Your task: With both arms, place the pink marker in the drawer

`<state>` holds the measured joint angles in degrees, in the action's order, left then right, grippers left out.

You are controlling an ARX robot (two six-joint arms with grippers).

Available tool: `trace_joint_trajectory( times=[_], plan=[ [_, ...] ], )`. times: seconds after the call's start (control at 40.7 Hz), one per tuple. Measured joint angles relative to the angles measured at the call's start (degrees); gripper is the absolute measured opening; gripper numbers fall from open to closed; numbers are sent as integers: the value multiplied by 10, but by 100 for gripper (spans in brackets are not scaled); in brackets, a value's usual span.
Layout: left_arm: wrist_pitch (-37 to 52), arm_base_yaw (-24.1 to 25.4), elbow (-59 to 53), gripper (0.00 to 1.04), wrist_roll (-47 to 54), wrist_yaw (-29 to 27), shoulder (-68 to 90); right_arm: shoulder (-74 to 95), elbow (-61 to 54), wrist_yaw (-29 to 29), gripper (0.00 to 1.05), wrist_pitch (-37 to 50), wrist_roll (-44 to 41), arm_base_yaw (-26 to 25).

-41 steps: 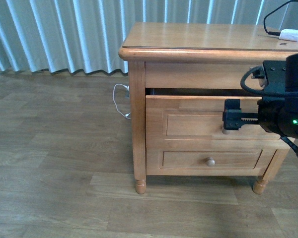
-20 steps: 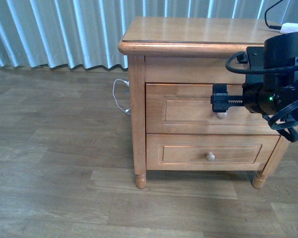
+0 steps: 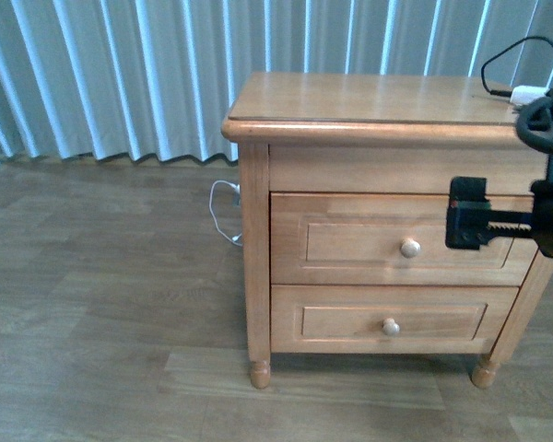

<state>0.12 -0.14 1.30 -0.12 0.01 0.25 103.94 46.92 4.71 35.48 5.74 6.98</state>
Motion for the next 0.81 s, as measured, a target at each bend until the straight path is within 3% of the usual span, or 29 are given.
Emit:
trace_joint_trajectory(
  times=[0.27,0.516,0.688,0.811],
  plan=[
    [0,0,0,99,0,0,0,-226,-131,-38,96,-96,-1,-17],
    [0,0,0,99,0,0,0,-519,-181,-64,96,-299,-8,-39],
    [0,0,0,99,0,0,0,-535,-182,-63,96,-302,-8,-38],
    [0,0,0,99,0,0,0,-546,-247,-49,81,-145,-33,-52]
  ],
)
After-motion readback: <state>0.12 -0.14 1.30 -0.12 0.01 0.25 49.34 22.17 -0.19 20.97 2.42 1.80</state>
